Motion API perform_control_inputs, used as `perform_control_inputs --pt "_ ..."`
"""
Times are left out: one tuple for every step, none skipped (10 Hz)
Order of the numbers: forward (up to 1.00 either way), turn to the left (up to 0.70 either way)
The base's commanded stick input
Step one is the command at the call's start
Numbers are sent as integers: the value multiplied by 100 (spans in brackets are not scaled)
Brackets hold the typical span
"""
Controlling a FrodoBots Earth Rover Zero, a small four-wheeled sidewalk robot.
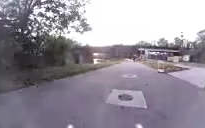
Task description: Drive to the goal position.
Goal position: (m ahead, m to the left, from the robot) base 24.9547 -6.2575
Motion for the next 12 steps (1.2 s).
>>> perform_control_inputs --pt "70 0" --pt "70 0" --pt "70 0" --pt "70 0" --pt "70 0" --pt "70 0" --pt "70 0" --pt "70 0" --pt "70 0" --pt "70 0" --pt "70 -1" --pt "70 -35"
